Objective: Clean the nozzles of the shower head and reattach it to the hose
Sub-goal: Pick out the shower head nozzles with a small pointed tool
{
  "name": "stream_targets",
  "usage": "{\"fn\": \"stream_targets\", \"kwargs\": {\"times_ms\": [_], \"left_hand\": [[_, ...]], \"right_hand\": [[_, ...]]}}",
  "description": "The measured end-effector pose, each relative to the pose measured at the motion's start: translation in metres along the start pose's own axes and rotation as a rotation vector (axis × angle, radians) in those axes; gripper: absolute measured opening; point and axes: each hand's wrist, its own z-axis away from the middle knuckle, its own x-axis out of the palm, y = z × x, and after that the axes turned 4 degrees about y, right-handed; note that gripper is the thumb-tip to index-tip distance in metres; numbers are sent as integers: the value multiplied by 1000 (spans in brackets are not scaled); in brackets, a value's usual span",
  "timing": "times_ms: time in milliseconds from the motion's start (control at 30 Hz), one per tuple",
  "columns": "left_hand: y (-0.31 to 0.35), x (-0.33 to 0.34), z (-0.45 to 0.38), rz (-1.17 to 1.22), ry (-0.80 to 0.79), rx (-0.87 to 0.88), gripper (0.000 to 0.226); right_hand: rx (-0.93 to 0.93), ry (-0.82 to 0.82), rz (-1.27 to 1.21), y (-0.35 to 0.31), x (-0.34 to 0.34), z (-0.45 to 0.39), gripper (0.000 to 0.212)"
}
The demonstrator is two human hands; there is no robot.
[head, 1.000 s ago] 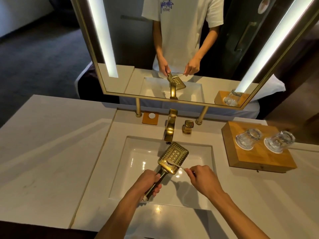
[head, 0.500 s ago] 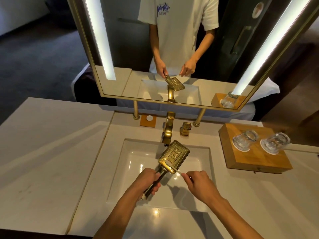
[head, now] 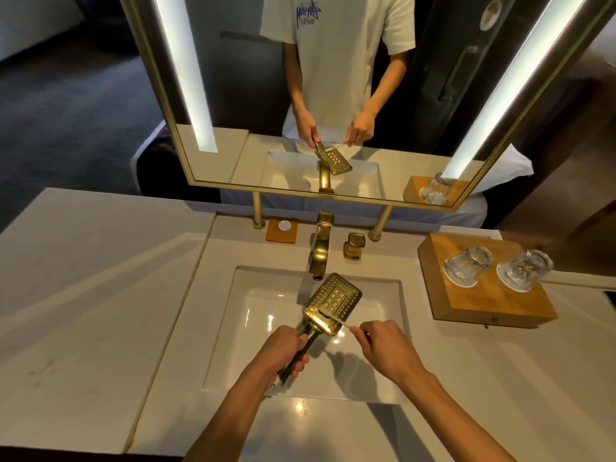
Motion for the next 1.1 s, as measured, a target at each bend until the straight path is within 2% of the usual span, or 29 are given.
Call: {"fn": "stream_targets", "kwargs": {"times_ms": [100,233,400,500,933,1100], "left_hand": [[0,-6,-1,3,1,5,22],[-2,-2,1,-16,0,-6,22],[0,-6,3,-3,5,-10,22],[-2,-2,5,-25,1,-23,23],[-8,-10,4,45,-16,-12,22],[-11,-11,4,40,-4,-20,22]], "right_hand": [[-31,-35,-22,-2,7,6,48],[12,9,25,4,-3,0,48],[-52,-74,-35,-2,6,4,48],[-5,-51,27,5,-2,-1,47],[-55,-56,-86,-8,10,6,48],[-32,-21,9,-6,2,2,47]]}}
